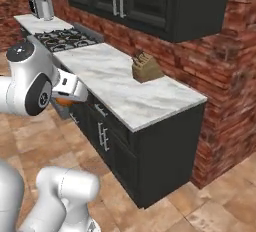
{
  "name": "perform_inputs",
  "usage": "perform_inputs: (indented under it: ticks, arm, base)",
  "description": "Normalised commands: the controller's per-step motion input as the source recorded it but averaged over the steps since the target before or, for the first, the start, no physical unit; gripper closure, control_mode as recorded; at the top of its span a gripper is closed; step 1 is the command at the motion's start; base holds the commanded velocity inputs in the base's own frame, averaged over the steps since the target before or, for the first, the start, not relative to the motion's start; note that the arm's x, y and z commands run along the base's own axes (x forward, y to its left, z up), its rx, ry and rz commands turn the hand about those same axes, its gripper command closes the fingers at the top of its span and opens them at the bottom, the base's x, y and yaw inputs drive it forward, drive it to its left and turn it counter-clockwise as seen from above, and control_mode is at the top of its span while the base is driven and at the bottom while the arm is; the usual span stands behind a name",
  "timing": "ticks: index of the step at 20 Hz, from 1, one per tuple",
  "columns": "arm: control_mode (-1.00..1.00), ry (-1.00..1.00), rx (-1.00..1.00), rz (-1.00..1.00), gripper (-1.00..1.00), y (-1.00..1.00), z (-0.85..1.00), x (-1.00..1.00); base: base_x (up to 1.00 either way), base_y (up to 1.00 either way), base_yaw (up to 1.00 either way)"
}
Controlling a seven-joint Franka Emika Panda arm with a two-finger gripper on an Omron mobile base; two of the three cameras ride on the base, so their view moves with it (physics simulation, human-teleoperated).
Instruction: Pick up the kiwi and tangerine from the fridge and place one fruit on each plate on the dining counter.
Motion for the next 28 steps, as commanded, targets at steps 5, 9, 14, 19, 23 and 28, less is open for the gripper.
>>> perform_inputs:
  ticks: [5, 9, 14, 19, 23, 28]
  arm:
    - [1.0, 0.0, 0.0, 0.0, 1.0, 0.0, 0.0, 0.0]
    - [1.0, 0.0, 0.0, 0.0, 1.0, 0.0, 0.0, 0.0]
    - [1.0, 0.0, 0.0, 0.0, 1.0, 0.0, 0.0, 0.0]
    - [1.0, 0.0, 0.0, 0.0, 1.0, 0.0, 0.0, 0.0]
    - [1.0, 0.0, 0.0, 0.0, 1.0, 0.0, 0.0, 0.0]
    - [1.0, 0.0, 0.0, 0.0, 1.0, 0.0, 0.0, 0.0]
  base:
    - [0.03, 0.35, 0.93]
    - [0.22, 0.12, 0.9]
    - [0.78, -0.11, 0.5]
    - [1.0, -0.12, 0.01]
    - [-0.01, 0.32, 0.25]
    - [-0.72, 0.74, 0.67]
